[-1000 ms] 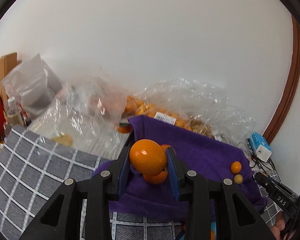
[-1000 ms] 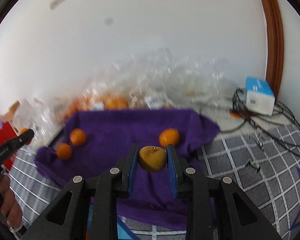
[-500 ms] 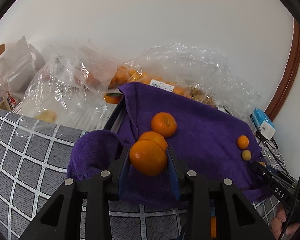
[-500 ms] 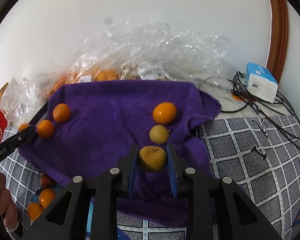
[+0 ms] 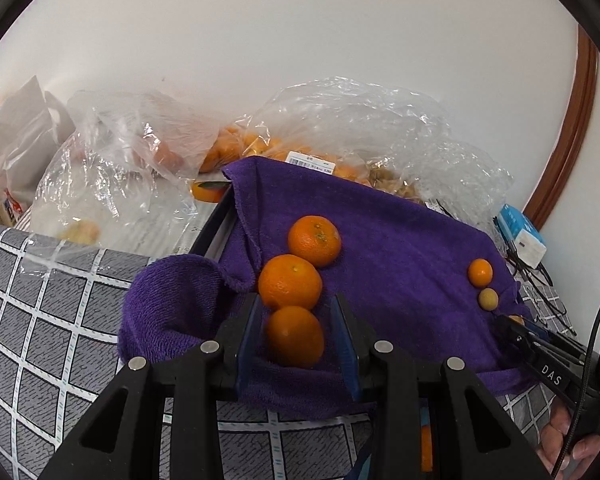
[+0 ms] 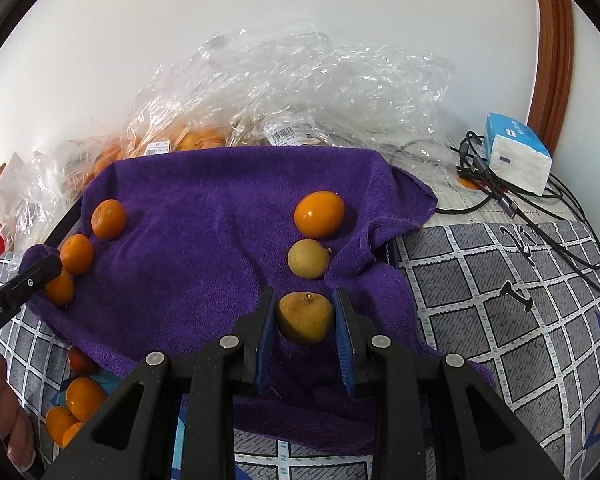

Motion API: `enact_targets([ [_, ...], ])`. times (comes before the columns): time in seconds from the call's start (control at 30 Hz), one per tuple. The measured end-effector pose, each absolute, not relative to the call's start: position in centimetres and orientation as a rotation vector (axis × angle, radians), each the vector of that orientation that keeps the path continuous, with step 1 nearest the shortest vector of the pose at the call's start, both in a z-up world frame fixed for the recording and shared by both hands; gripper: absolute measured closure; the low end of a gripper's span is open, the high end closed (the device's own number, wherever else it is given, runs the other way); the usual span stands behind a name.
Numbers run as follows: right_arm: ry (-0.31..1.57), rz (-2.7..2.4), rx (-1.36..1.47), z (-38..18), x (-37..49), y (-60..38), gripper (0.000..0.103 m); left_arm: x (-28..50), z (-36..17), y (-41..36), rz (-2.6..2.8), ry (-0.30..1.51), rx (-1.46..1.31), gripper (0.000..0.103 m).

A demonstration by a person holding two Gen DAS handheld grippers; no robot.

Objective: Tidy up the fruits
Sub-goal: 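Lower both fruits onto the towel and open both tools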

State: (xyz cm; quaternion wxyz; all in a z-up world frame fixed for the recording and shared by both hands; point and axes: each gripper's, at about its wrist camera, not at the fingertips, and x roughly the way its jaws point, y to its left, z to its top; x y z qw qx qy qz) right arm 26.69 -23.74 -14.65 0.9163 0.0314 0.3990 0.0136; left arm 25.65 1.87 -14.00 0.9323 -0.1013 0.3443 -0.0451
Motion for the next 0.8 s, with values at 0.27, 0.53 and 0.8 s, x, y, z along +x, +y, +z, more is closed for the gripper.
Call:
enact_targets([
  [0.27, 0.819, 0.035, 0.067, -14.6, 26.6, -23.7, 0.071, 25.6, -14.0, 1.9, -0.096, 0.702, -0.215, 0.068],
  [0.53, 0.788, 0.037, 0.025, -14.1, 26.1, -22.9, 0.044, 25.4, -13.6, 2.2, -0.086, 0.678, -0.219, 0.052],
  [0.8, 0.743, 0.025, 0.022, -13.3, 25.6, -23.1, 0.042, 25.1, -13.2, 3.1, -0.078, 0.654, -0.272, 0.050],
])
